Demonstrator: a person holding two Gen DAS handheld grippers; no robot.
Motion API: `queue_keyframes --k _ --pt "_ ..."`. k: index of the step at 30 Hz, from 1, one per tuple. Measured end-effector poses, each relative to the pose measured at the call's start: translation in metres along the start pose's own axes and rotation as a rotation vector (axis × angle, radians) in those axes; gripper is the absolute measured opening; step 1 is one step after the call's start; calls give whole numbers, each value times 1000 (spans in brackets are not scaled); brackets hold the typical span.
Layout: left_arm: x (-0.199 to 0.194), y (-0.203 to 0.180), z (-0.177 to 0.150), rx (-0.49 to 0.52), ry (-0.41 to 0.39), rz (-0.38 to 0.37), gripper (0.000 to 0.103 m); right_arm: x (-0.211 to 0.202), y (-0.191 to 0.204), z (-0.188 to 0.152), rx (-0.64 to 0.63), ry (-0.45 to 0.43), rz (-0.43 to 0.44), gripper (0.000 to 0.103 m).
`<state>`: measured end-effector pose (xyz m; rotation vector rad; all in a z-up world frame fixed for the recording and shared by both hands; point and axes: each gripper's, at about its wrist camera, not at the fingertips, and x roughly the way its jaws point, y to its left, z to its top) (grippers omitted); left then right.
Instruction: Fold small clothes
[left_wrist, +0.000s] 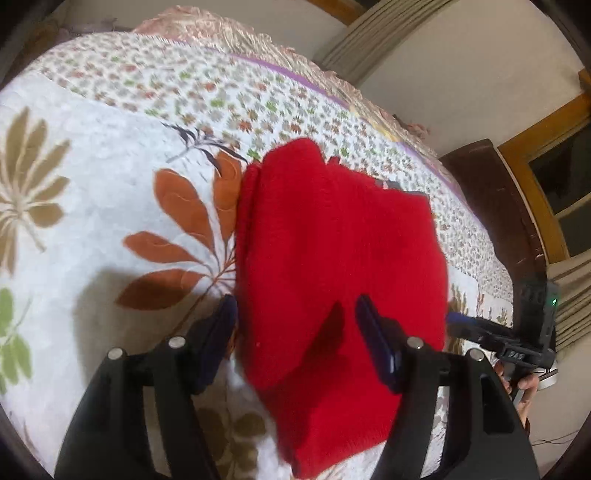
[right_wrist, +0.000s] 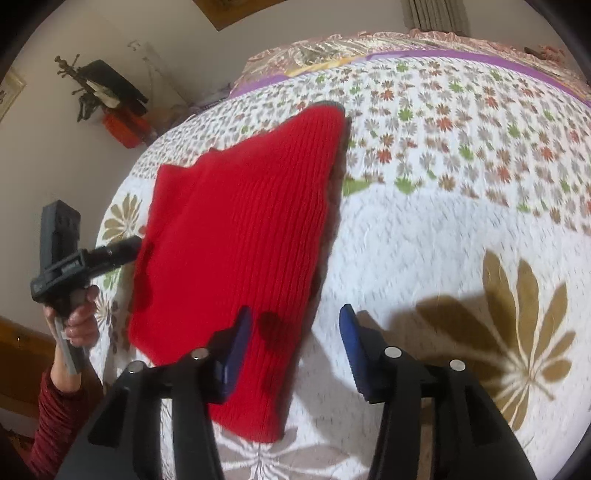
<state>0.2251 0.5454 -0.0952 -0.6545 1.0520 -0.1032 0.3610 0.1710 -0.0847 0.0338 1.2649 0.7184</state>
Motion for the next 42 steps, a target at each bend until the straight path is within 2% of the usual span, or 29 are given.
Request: queue_keyframes --k 3,7,11,12,18,20,22,23,24,25,28,33,38,42 --pt "15 -4 1 15 15 7 66 11 1 6 3 14 17 51" --pt "29 -13 3 36 31 -5 64 25 1 11 17 21 36 60" --pt "36 -21 3 44 41 -69 61 35 2 16 39 32 74 62" --pt "41 -24 4 47 44 -70 61 37 1 16 45 28 71 65" --pt "59 -27 6 22 59 -119 61 42 1 16 59 46 134 66" --pt "61 -30 5 30 60 -111 61 50 10 20 38 57 135 64" --pt "63 -31 5 29 63 -88 52 60 18 23 20 72 96 61" --pt "67 -34 6 20 69 -48 39 63 21 24 12 69 79 58" --pt "68 -34 6 16 75 -30 30 63 22 23 9 63 72 50" --pt "66 -32 5 13 77 -29 27 61 22 23 15 56 86 41" --pt "61 -40 1 30 56 -3 25 53 20 21 25 42 114 32" --pt "57 -72 -8 78 38 38 24 37 21 19 23 36 118 30" --pt "51 -110 -27 87 65 -22 23 -2 12 -1 -15 29 98 30" --pt "52 -163 -55 137 78 -74 22 -45 -15 -29 -14 19 82 30"
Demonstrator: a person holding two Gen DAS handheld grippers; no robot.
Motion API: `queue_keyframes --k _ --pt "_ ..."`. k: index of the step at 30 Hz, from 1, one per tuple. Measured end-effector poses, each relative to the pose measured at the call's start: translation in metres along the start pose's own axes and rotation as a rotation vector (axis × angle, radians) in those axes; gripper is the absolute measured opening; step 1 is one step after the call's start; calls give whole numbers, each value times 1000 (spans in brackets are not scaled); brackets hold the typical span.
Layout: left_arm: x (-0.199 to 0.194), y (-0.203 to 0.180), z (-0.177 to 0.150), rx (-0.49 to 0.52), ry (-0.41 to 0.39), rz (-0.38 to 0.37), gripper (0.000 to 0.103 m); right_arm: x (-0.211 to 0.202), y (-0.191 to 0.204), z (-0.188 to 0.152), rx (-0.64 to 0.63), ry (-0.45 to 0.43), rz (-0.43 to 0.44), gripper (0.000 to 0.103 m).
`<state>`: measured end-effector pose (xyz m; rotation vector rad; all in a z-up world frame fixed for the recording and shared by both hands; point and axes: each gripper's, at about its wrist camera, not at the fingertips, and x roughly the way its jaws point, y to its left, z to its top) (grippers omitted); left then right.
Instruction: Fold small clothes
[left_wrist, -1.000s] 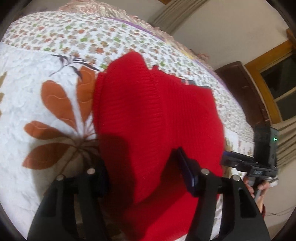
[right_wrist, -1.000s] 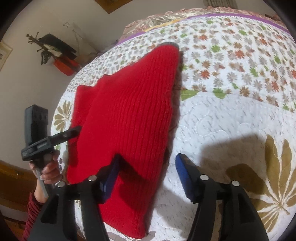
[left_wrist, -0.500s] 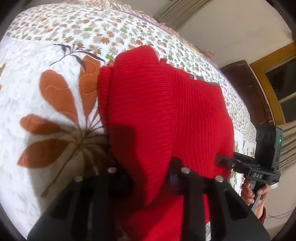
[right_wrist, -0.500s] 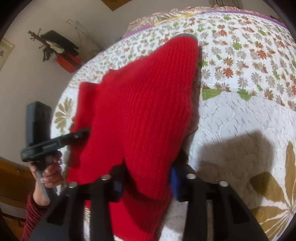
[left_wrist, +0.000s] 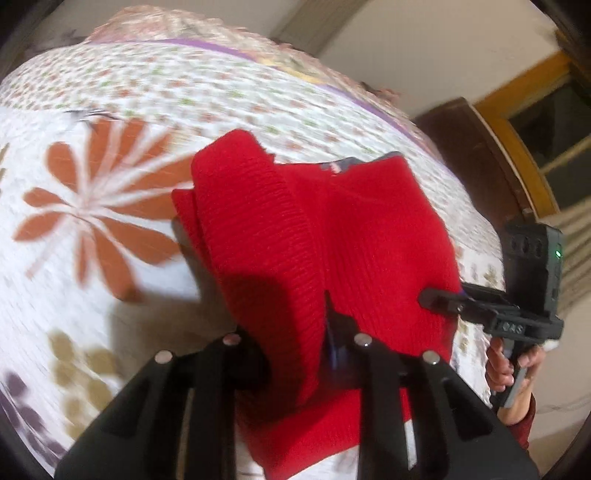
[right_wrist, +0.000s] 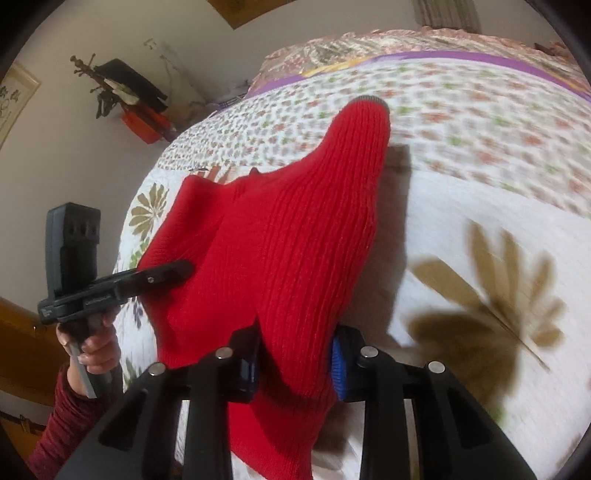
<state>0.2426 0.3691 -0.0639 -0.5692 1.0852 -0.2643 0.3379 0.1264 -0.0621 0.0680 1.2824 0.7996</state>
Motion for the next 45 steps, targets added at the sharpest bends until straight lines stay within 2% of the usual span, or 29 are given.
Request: queue_keyframes --k 4,7,9,11,13,14,18,20,23,25,26,27,28,29,30,31,33,36,39,41,42,44,45 --pt "17 -55 -26 57 15 -48 20 -56 -37 -41 26 -31 -17 30" --pt "40 -85 -48 114 25 -36 17 -84 -71 -75 51 -35 -50 30" --pt "62 -87 -63 113 61 -26 15 -86 -91 -92 85 -23 -82 31" --pt "85 -77 -70 104 58 59 17 -76 -119 -112 144 -11 -88 33" --pt "100 -62 -70 61 71 60 27 -68 -136 -123 186 -32 -45 39" --pt "105 -53 -67 21 71 38 28 -68 -143 -127 205 -49 -17 41" --pt "95 -49 -61 -15 59 8 30 -73 -146 -137 211 -93 17 55" --pt "83 -61 -59 34 20 35 29 -81 -140 -146 194 -96 5 63" --pt "79 -80 -54 78 -11 49 38 -83 -122 -161 157 -82 -15 66" --pt "82 -91 -57 96 -9 79 39 -80 -112 -171 147 -53 -32 66" --pt "83 -95 -59 109 -18 118 39 -78 -108 -175 144 -44 -43 66" --pt "85 -93 -60 109 -21 148 39 -78 -106 -180 138 -36 -60 62" --pt "93 -93 -58 95 -19 182 39 -77 -105 -184 133 -32 -84 50" --pt "98 -89 -55 77 -16 201 39 -80 -106 -190 134 -31 -90 44" --pt "101 -83 -55 62 -17 224 44 -79 -107 -192 140 -28 -81 37" --pt "106 -76 -54 43 -15 236 49 -78 -106 -194 148 -25 -85 35" --pt "117 -64 -54 13 -7 222 49 -73 -106 -196 149 -16 -118 34" --pt "121 -71 -58 64 -22 267 49 -59 -101 -197 129 -10 -178 33" --pt "117 -76 -58 62 -33 288 51 -61 -99 -196 153 -31 -175 35" --pt "101 -76 -66 43 -54 298 50 -68 -96 -200 153 -63 -189 44" --pt "96 -78 -70 45 -65 311 52 -71 -96 -201 149 -76 -213 53" --pt "78 -85 -85 55 -95 346 62 -79 -88 -207 123 -95 -260 67" --pt "72 -87 -92 59 -101 358 68 -84 -81 -213 113 -108 -304 83"
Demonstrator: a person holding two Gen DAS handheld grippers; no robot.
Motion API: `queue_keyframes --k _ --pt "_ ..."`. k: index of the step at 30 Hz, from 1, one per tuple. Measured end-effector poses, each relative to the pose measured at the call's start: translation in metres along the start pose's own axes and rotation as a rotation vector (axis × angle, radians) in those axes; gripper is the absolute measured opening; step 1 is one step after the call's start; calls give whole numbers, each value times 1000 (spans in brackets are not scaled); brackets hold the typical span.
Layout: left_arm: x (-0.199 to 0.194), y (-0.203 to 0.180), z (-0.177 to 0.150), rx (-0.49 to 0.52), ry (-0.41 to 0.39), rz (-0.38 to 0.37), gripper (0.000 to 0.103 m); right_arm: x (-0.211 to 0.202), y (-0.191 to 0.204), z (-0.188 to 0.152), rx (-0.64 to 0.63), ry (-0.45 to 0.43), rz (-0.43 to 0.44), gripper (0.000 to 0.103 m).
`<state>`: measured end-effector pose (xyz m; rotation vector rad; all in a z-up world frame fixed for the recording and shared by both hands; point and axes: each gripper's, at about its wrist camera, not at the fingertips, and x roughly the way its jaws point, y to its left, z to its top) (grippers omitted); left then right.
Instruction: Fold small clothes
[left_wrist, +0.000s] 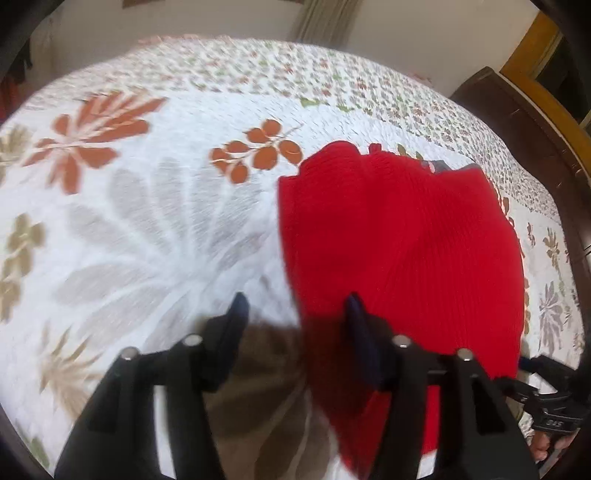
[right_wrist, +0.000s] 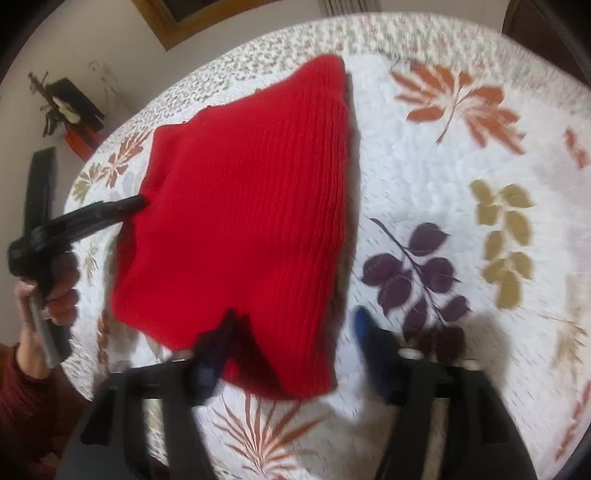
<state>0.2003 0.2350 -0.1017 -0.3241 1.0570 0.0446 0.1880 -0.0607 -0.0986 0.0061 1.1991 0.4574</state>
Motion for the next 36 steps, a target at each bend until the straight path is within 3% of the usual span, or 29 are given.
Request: queue_keyframes --k 1,4,12,23,36 --pt "-8 -1 -9 7 2 28 71 -5 3 -4 -4 -15 -33 93" --pt "-30 0 -35 3 6 64 73 -20 11 -17 -18 -57 -94 99" --pt "-77 -16 -96 57 -45 225 87 -44 39 -51 2 -100 -111 99" --pt "-115 -12 -139 45 -60 269 90 -72 65 -84 -10 -114 -125 99" --pt "-143 -17 -159 69 -92 310 90 -92 68 -93 -4 -129 -152 99"
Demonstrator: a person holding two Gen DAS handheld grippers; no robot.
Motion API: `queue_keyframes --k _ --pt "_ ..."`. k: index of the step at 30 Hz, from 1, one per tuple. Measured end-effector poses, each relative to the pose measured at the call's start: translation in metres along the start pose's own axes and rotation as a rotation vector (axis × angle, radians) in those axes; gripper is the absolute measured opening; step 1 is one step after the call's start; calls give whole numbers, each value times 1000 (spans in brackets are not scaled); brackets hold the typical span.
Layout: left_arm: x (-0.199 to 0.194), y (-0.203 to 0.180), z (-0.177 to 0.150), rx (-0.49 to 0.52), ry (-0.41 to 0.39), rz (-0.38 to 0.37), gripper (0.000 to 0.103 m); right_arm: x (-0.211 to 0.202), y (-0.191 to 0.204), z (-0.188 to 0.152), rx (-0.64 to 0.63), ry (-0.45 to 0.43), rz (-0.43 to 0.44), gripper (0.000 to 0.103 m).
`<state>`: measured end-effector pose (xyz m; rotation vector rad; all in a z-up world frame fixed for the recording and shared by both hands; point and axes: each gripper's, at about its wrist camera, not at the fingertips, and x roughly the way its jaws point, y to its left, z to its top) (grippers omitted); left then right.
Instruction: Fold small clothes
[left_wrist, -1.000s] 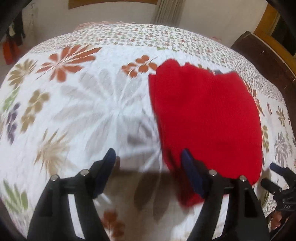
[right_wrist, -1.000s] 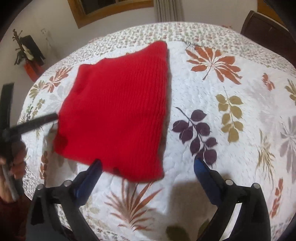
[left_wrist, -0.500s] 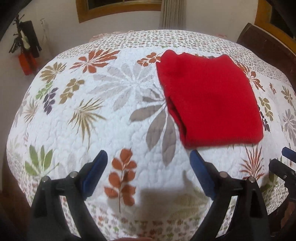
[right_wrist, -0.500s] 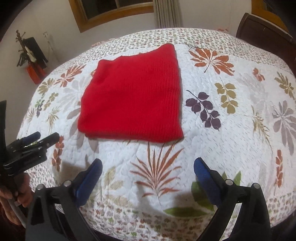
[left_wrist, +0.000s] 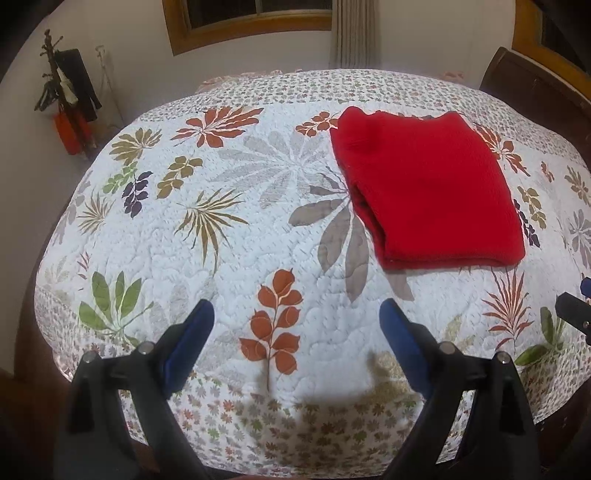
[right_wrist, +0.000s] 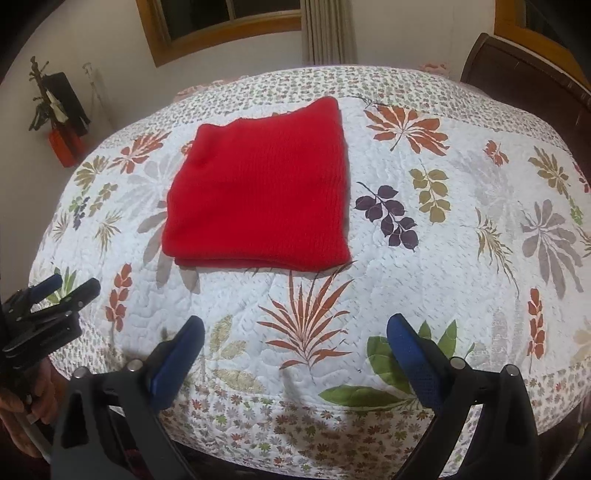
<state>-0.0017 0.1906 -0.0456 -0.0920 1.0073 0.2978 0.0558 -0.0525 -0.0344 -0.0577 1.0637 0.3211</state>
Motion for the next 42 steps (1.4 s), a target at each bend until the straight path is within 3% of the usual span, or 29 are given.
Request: queue_keyframes --k 42 --pt "-20 -10 -11 38 -48 18 91 -5 2 -9 29 10 -39 99"
